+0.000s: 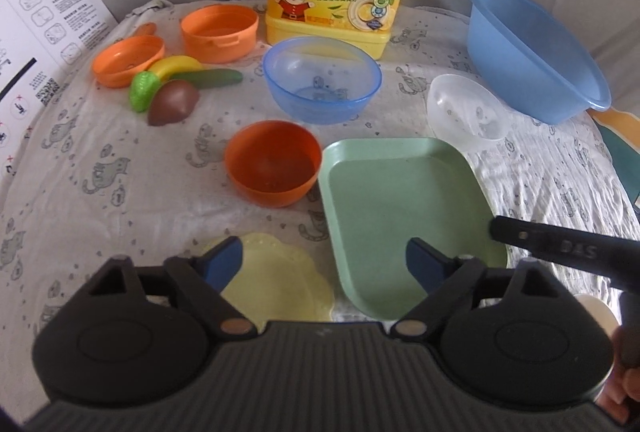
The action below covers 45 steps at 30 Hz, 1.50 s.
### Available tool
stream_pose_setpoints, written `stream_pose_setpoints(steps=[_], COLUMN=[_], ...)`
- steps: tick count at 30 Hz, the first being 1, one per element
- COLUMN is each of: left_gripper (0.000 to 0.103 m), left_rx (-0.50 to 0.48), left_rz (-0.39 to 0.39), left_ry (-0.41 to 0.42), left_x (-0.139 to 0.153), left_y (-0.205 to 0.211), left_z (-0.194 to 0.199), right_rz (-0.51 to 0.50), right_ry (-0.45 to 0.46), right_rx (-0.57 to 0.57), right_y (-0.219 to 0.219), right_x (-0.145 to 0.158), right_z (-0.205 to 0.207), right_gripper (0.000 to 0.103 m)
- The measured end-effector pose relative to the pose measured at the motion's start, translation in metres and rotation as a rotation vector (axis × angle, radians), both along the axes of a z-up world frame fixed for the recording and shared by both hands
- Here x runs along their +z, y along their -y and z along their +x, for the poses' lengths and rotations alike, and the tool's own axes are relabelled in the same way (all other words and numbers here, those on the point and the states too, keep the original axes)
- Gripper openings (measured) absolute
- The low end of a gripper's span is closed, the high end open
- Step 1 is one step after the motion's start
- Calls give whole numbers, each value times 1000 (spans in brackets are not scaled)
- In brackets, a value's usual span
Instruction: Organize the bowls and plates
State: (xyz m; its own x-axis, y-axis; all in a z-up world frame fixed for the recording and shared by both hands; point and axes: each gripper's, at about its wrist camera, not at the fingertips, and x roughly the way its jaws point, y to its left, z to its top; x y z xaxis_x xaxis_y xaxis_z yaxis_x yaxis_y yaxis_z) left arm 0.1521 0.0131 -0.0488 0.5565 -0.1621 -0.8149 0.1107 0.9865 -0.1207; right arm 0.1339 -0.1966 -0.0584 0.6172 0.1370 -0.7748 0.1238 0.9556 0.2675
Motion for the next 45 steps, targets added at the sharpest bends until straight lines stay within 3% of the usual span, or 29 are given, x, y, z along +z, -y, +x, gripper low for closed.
stream_pose_setpoints(steps=[2,5,9,15,18,19,22,30,32,36,45], left_gripper=[77,67,65,63,52,45,37,46,41,40,40], left_rx=[-6,-14,-30,-75,-108,-117,-133,-147,-155,-154,-159], left_rz=[-8,-5,-8,3,18,19,42,75,81,112,77], left_ry=[-4,-2,-11,-18,-38,-47,-41,-31,-26,-13,12], left_x=[-1,-3,-6,-10,-16,-18,-21,-23,-23,-18,12], left_y=[1,5,12,26,36,39,46,53,56,61,57], left_z=[3,6,9,12,15,16,16,20,20,12,-19], right_rz=[3,-4,-37,-24,-5,-1,-1,11,-2,-57,-32], right_ry=[-1,-2,3,-16,-19,-20,-18,10,20,23,81], right_rx=[11,41,62,44,35,33,30,-7,-16,-11,-23], right_y=[-4,-8,-8,10,17,18,17,13,9,-1,5], right_x=[-5,-10,-10,-7,-7,-7,-7,-9,-10,-5,24], right_z=[4,5,-1,-18,-22,-22,-20,-6,-6,-9,-46], right_gripper=[37,14,10,9,9,9,9,12,14,15,15])
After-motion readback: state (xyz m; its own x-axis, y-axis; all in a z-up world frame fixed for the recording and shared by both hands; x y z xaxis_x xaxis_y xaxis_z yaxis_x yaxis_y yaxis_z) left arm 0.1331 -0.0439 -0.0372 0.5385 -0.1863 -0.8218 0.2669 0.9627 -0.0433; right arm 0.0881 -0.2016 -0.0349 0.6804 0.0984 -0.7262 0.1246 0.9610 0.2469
